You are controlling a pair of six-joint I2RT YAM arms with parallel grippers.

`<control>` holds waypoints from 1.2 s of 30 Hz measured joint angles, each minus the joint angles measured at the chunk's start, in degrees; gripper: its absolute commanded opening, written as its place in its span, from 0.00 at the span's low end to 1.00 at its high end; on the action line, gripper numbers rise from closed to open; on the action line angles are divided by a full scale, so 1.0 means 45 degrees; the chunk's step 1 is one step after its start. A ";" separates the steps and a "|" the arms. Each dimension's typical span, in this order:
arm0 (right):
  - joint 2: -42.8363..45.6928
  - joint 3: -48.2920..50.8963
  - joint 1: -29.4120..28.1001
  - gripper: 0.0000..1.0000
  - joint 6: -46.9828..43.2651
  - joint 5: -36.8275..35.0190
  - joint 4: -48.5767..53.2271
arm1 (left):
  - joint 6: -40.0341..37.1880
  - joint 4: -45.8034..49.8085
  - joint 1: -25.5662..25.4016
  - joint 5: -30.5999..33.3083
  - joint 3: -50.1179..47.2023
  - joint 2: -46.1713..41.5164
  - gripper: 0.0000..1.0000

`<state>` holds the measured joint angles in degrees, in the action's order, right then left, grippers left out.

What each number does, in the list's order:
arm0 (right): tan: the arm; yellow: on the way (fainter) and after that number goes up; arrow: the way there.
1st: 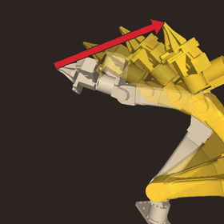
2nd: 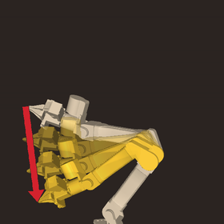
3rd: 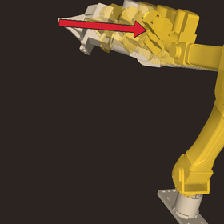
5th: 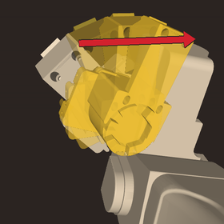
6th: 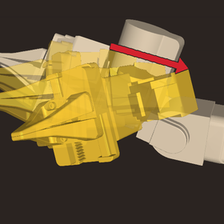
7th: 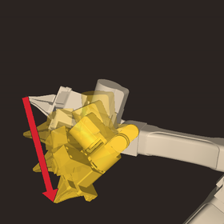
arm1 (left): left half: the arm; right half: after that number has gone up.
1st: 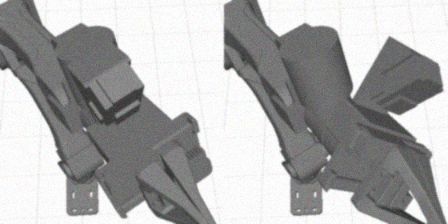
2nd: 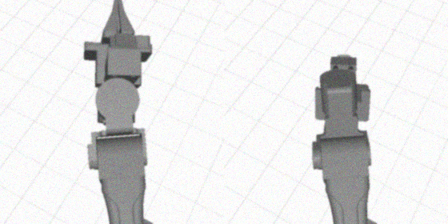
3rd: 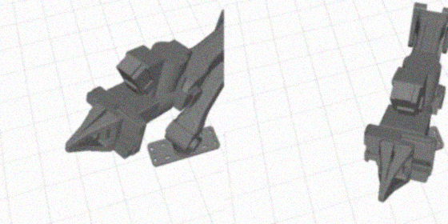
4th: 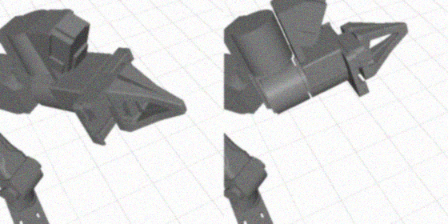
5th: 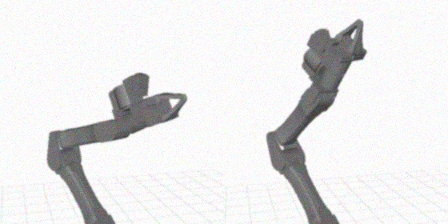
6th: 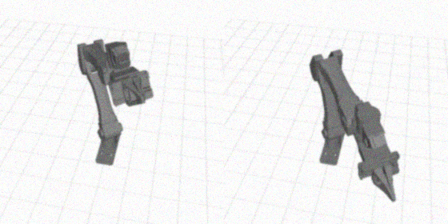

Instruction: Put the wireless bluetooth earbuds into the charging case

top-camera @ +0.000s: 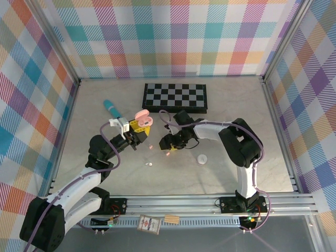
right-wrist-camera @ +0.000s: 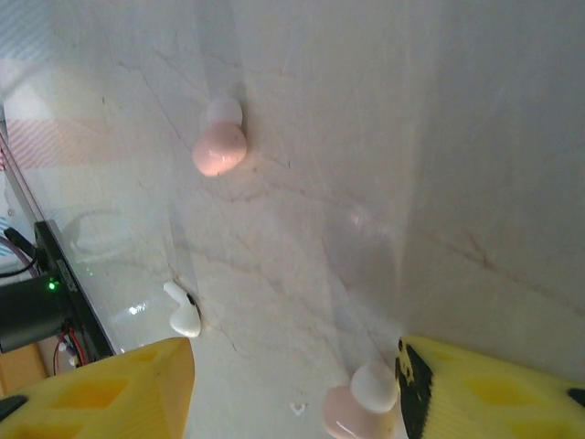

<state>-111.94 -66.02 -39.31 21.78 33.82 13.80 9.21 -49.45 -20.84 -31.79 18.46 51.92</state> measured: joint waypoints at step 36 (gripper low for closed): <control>0.0461 -0.2676 -0.2050 0.55 -0.6849 -0.2948 0.4911 | 0.0136 0.1146 0.2283 0.1632 0.0136 -0.0704 0.32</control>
<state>-109.86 -78.06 -48.53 -9.04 20.56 35.90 9.82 -44.29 -10.57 -24.45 19.07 48.75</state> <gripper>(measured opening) 0.555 0.351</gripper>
